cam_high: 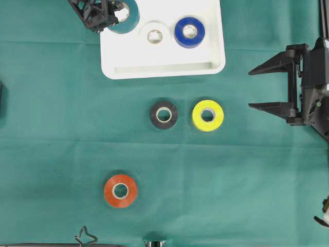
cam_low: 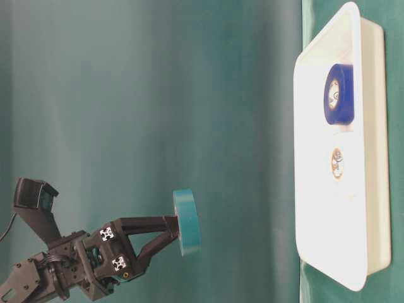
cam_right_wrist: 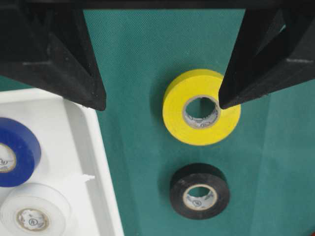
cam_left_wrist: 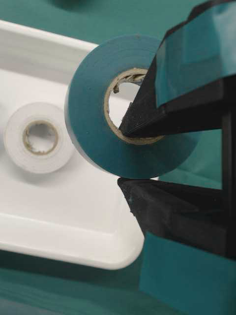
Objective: Pick up the tape from a random location and place it into the white case.
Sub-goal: 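Lower the teal roll into the tray and open the left gripper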
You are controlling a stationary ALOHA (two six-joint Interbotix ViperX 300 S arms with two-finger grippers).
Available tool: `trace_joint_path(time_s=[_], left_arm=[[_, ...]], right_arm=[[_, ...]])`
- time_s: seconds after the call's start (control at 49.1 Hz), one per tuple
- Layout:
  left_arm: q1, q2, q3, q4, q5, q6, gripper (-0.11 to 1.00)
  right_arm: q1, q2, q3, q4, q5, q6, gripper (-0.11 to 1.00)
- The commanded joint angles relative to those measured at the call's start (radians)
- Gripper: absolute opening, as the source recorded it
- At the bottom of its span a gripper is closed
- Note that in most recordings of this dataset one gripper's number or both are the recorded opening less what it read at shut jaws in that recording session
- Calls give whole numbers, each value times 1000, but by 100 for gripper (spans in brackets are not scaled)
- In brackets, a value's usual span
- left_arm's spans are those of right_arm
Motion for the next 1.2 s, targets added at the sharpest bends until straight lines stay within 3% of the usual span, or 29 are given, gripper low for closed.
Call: trace_joint_path(time_s=[0.0,0.712,1.18], left_arm=[[0,-14,-12,3,-6,-2,20],[2,-11,-11,3,-9,-2,20],[35,101,118,3,-213,0,20]], right_arm=[[2,3,-23,-2,-5,-2,89],[0,3,-23,-3,-5,-2,89],[2,3,-20,-3,-6,-2,89]])
